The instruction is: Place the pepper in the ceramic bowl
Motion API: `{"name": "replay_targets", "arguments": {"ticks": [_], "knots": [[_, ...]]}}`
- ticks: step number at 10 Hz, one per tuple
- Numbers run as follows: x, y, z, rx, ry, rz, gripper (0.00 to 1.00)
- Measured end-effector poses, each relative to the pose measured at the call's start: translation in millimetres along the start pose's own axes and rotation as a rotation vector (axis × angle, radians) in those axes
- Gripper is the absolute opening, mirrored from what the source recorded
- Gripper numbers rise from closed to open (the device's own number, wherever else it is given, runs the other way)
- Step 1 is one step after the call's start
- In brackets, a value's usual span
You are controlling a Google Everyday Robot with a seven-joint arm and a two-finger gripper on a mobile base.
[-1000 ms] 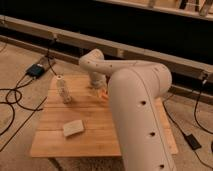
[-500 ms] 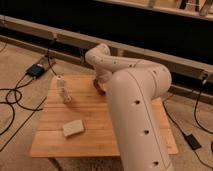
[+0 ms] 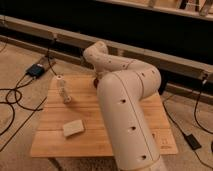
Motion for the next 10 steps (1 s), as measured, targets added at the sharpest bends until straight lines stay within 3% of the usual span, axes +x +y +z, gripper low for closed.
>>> {"name": "replay_targets", "arguments": {"ticks": [3,10], "knots": [[-15,-14,-2,0.042,-0.02,-0.002,0.02],[-23,-13,-5,0.07,-0.034,-0.024,0.74]]}}
